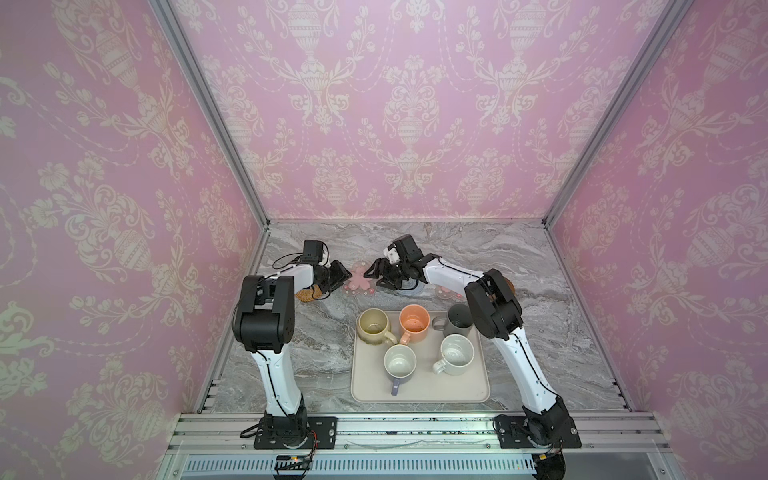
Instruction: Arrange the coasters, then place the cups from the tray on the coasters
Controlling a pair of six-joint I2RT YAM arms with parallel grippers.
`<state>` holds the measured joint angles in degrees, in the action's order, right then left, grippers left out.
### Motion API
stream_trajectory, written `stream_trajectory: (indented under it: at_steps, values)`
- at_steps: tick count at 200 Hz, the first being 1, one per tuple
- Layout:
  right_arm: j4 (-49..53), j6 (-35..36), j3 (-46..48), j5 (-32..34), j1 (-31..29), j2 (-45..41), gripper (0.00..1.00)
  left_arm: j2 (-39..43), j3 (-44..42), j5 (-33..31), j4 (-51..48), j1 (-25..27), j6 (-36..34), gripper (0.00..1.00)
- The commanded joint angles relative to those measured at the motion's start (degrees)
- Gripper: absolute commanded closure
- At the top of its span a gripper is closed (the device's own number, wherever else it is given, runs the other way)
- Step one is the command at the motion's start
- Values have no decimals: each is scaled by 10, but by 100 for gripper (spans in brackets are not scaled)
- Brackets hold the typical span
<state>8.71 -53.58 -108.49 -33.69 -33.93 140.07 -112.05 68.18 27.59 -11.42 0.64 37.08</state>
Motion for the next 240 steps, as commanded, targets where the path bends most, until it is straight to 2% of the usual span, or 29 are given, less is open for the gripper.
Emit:
stream_trajectory:
  at_steps: [1,48,240]
  values:
    - [25,18,26,-36,-28,-9,33,7,-35,11,-77,24,-12,51]
    - [12,16,35,-35,-29,-9,33,29,-55,0,-77,28,-7,51]
    - [23,17,-54,-27,-24,40,33,15,-35,-3,-46,29,29,50]
